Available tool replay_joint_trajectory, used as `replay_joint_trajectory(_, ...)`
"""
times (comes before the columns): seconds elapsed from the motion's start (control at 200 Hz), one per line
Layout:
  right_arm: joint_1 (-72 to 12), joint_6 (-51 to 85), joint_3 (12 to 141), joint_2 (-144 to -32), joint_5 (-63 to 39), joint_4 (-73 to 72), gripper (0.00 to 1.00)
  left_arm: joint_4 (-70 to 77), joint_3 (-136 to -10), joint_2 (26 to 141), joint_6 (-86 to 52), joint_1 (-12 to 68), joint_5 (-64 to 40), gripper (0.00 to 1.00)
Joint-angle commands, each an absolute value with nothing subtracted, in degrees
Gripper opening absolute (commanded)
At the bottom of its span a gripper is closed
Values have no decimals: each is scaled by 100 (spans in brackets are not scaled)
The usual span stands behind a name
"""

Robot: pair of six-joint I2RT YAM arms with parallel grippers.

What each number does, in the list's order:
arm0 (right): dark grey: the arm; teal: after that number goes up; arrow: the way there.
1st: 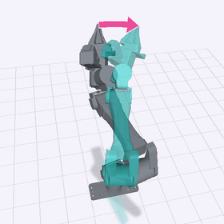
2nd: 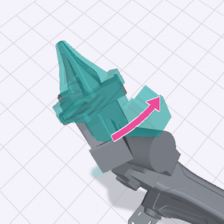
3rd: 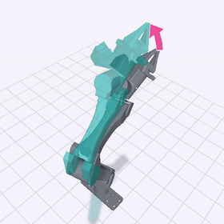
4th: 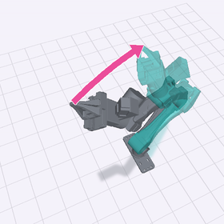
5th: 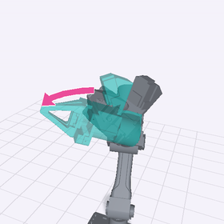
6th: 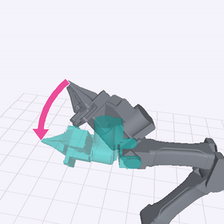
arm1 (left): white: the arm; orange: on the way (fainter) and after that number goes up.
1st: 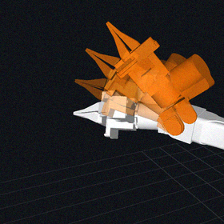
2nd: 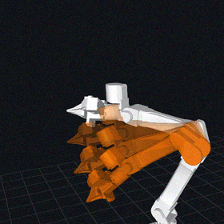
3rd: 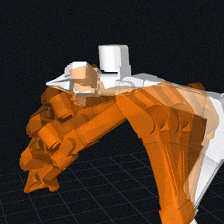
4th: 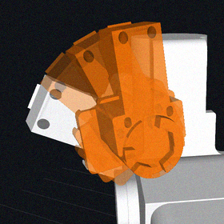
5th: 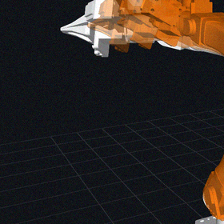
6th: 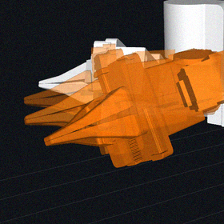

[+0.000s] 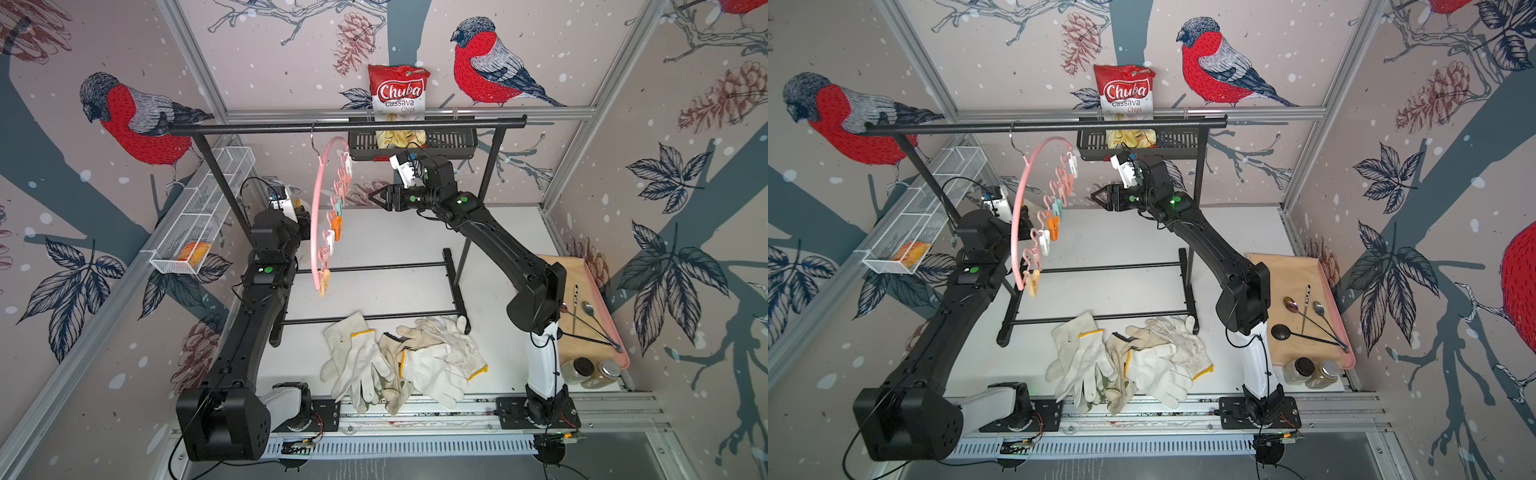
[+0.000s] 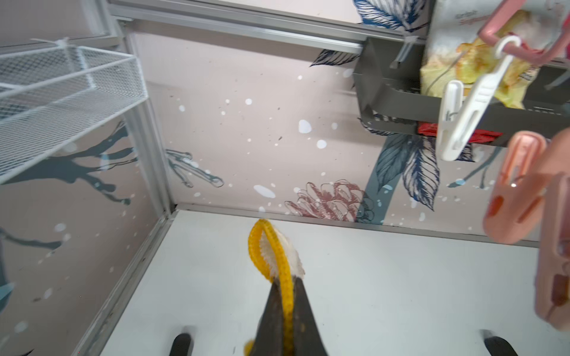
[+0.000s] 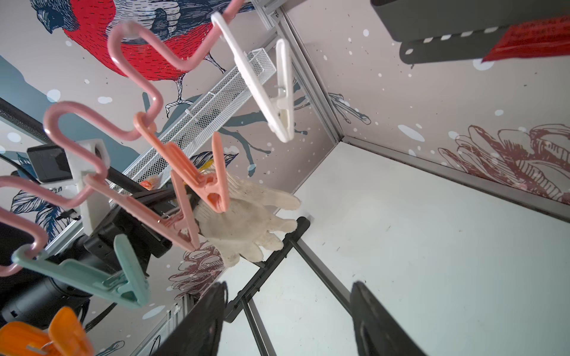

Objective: Clip the gloves onto a hanger to dry
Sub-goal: Adjust the hanger on the clothesline.

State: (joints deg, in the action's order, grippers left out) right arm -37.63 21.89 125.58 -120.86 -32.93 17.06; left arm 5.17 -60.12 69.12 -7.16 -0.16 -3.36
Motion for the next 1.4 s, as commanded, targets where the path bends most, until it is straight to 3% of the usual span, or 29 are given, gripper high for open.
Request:
replay_joint_trajectory(0.0, -3771, 2005, 12374, -11877, -3032, 1389, 65, 2038, -5835, 7042, -562, -38, -1259, 0)
replay_joint_trajectory(0.26, -3701, 1914, 11907, -11485, -3029, 1069, 65, 2855, -5965, 7731, -305, -179, -2819, 0)
replay_joint_trajectory(0.485, -3665, 2051, 12022, -11495, -3076, 960, 65, 4424, -5883, 8386, -1599, -818, -4407, 0)
replay_joint_trajectory(0.61, -3626, 2205, 12054, -11489, -2826, 929, 65, 4979, -5933, 8616, -1521, -844, -4930, 0)
replay_joint_trajectory(0.89, -3587, 2242, 11941, -11454, -2277, 1213, 65, 6040, -6015, 9151, -1777, -844, -5669, 0)
replay_joint_trajectory(1.396, -3579, 2274, 11247, -11023, -2116, 1136, 66, 5531, -5968, 9009, -1217, -826, -5705, 0)
